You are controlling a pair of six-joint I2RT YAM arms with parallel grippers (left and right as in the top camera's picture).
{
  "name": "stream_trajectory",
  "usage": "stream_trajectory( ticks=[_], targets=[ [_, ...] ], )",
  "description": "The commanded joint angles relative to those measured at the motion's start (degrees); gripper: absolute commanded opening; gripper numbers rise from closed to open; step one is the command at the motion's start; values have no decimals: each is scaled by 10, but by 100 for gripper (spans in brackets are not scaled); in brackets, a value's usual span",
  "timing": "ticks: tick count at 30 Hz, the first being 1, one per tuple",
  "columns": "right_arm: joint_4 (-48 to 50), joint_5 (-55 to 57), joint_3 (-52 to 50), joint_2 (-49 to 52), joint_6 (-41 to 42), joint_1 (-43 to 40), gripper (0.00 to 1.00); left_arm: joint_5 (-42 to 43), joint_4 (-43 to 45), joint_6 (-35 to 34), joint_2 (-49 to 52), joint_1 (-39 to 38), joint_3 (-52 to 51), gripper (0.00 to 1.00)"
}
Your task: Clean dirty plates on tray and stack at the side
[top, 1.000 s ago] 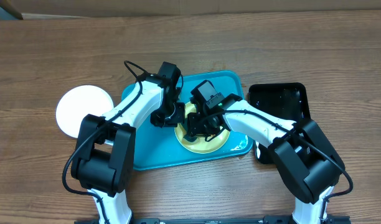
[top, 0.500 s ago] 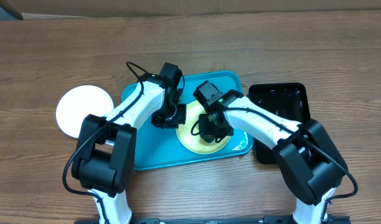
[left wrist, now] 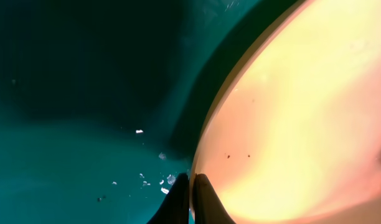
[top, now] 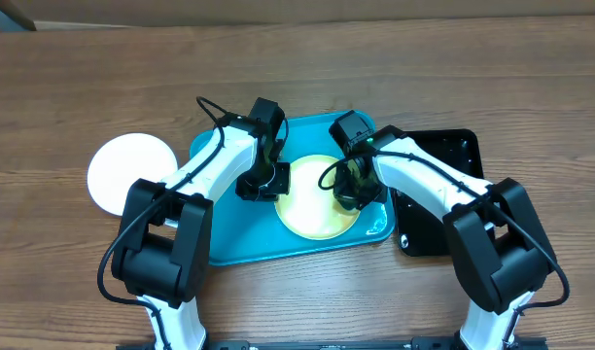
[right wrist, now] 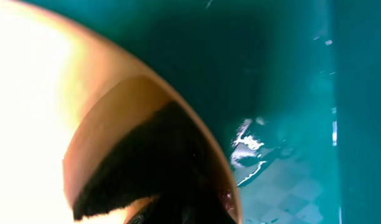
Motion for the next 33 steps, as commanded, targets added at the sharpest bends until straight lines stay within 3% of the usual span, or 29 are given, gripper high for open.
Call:
stream_trajectory(
  ticks=[1, 18, 22, 27, 33],
  targets=[
    [-7, 109, -22, -5, 26, -23, 4, -56, -13, -12, -1, 22, 3, 4],
    [-30, 112, -22, -176, 29, -47, 4, -70, -12, -16, -61, 24, 3, 4],
    [-56, 112, -22, -198, 23, -98, 4, -122, -14, -25, -99, 24, 3, 4],
    [-80, 88, -23, -195, -61, -179, 4, -209, -13, -38, -168, 21, 3, 4],
    [-81, 7, -35, -183, -150, -249, 4, -385, -10, -37, -224, -15, 3, 4]
  ],
)
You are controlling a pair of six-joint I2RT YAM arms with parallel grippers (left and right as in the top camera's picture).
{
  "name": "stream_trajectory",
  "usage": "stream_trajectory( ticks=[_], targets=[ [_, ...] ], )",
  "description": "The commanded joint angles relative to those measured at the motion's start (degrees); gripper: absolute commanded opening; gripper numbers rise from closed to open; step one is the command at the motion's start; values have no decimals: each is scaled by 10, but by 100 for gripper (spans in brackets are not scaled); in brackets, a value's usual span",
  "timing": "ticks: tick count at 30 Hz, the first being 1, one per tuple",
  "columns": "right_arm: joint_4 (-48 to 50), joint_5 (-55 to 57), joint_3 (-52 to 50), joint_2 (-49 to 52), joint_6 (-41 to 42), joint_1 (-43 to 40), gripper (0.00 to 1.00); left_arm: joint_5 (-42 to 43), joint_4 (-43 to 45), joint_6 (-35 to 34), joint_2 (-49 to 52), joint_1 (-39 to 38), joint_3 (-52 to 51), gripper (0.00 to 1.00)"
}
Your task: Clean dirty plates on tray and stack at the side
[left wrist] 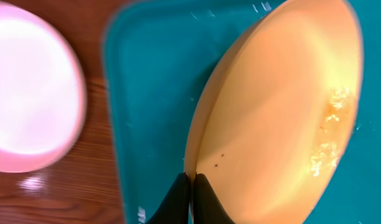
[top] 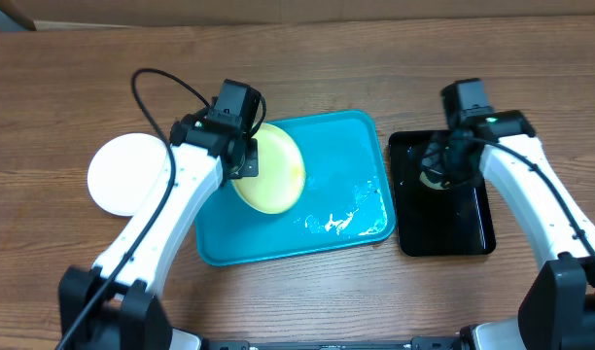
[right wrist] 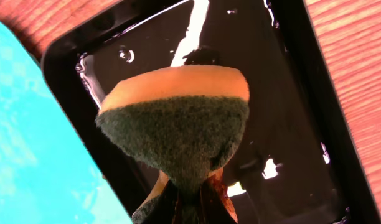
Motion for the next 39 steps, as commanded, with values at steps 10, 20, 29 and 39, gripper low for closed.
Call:
stream_trajectory(
  ticks=[10, 20, 29, 39],
  targets=[
    [87, -132, -99, 3, -61, -56, 4, -359, 3, -7, -19, -144, 3, 4],
    [200, -195, -196, 3, -2, -59, 4, -427, 2, -14, -19, -193, 3, 4],
    [218, -182, -214, 3, 10, -59, 4, -220, -19, -55, -19, -170, 3, 14],
    [306, -226, -214, 3, -19, -58, 9, -3, -21, -55, -19, -109, 3, 33]
  ],
)
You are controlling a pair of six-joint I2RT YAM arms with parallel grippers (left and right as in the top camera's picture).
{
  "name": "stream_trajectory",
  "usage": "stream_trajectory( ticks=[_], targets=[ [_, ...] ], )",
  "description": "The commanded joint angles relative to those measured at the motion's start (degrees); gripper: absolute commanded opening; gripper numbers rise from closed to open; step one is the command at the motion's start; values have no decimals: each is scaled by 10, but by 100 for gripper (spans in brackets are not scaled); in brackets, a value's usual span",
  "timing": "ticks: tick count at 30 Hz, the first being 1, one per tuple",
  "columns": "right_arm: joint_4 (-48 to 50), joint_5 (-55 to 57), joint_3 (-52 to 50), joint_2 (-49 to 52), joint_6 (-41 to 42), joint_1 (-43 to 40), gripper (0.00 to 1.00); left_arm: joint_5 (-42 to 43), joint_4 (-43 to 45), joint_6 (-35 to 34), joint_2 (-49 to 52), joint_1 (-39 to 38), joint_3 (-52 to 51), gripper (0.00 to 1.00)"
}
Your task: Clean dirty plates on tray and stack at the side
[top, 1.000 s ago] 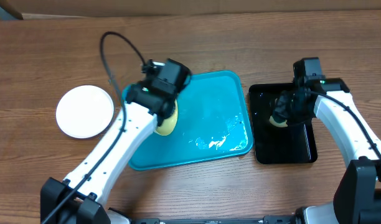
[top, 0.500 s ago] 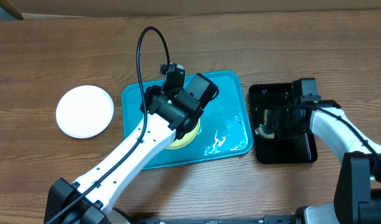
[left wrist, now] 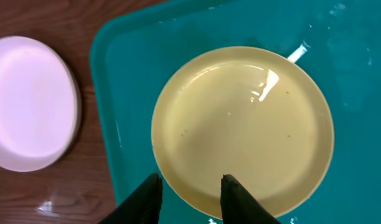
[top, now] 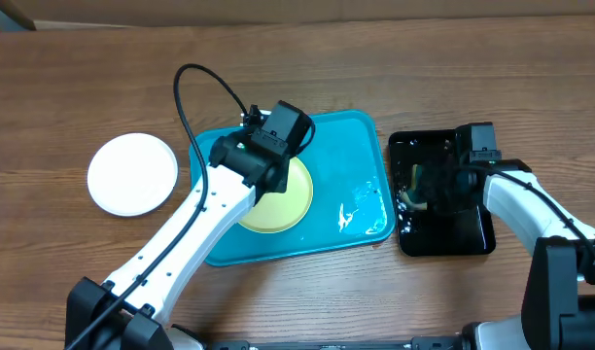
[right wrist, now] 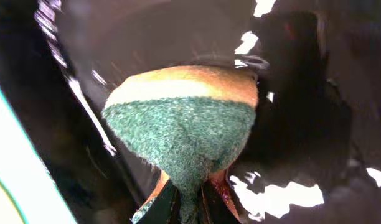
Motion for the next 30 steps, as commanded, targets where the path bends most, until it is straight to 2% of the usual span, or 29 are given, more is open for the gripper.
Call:
stream_trajectory(
  ticks=[1, 4, 7, 10, 13, 14, 19, 24, 27, 30],
  targets=[
    [32, -63, 1, -2, -8, -2, 9, 61, -2, -15, -1, 11, 3, 33],
    [13, -86, 1, -2, -8, -1, 9, 61, -7, -15, -1, 10, 3, 33],
    [-39, -44, 1, -2, -21, 0, 8, 61, -9, -15, -1, 10, 3, 33],
    [-89, 87, 1, -2, -23, -1, 4, 61, -9, -15, -1, 10, 3, 33],
    [-82, 189, 3, -2, -23, -7, 4, 61, -9, -15, -1, 10, 3, 33],
    [-68, 205, 5, -2, -23, -9, 8, 61, -9, -14, -1, 10, 3, 33],
    [10, 119, 12, -2, -39, -7, 9, 61, -13, -15, -1, 10, 3, 33],
    [-9, 37, 12, -2, -71, 17, 9, 61, -19, -14, -1, 10, 3, 32],
    [-64, 49, 12, -2, -118, 38, 12, 61, -19, -15, -1, 10, 3, 32],
    [-115, 131, 12, -2, -128, 43, 13, 61, -19, -15, -1, 10, 3, 32]
  ],
)
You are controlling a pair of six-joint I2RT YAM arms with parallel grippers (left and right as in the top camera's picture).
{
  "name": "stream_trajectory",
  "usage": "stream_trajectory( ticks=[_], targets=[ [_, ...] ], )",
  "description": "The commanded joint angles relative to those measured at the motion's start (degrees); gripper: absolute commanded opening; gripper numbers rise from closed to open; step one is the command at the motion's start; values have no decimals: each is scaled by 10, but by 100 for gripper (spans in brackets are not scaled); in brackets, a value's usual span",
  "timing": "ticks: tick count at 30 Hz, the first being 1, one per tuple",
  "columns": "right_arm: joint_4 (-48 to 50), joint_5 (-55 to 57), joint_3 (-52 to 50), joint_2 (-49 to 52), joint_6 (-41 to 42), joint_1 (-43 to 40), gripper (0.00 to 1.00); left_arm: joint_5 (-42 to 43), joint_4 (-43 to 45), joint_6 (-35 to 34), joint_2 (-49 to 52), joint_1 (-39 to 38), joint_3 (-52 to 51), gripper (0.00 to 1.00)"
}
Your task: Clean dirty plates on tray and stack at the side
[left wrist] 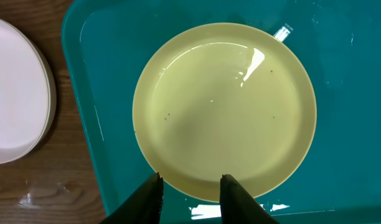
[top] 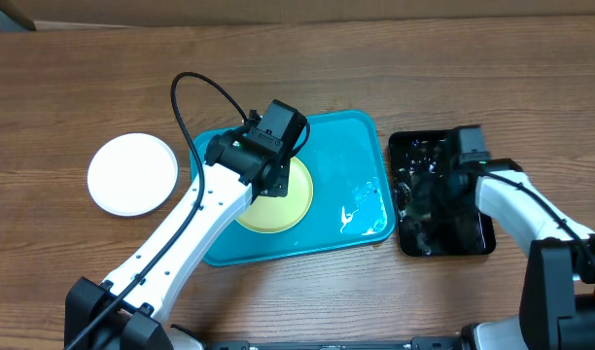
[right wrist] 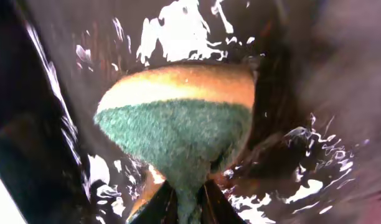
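A pale yellow plate (left wrist: 225,109) lies flat on the teal tray (top: 346,146), at its left half. My left gripper (left wrist: 189,186) hangs open above the plate's near rim, holding nothing. A white plate (top: 132,173) rests on the wood left of the tray. My right gripper (right wrist: 189,202) is shut on a sponge (right wrist: 178,130), green scouring side under a yellow layer, down inside the black water tray (top: 472,238).
Wet streaks and a puddle (top: 351,216) lie on the tray's right half. Water glints across the black tray's floor. The wooden table (top: 103,78) stretches around both trays, with the left arm's cable looping over its back.
My left gripper has risen a little over the yellow plate, still open. The right gripper has shifted within the black tray, with the sponge lower in the water.
At first my left gripper pinched the yellow plate's rim while the right rubbed it with the sponge. Then the left held the plate tilted at the tray's left and the right carried the sponge to the black tray. Later the plate lay flat, released.
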Motion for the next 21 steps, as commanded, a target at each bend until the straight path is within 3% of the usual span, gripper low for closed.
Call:
stream_trajectory(
  ticks=[1, 6, 12, 17, 21],
  targets=[
    [-31, 82, 9, -2, -33, 4, 13, 4, -1, -14, -1, 3, 3, 32],
    [10, 162, 9, -2, 34, -23, 13, 4, -1, -14, -1, 3, 3, 32],
    [109, -15, 9, -2, 42, -24, 13, 4, -1, -14, -1, 3, 3, 32],
    [69, -46, 9, -2, -2, 11, 13, 4, -2, -14, -1, 3, 3, 32],
    [29, 57, 9, -2, -1, 23, 13, 4, -1, -14, -1, 3, 3, 32]
  ],
)
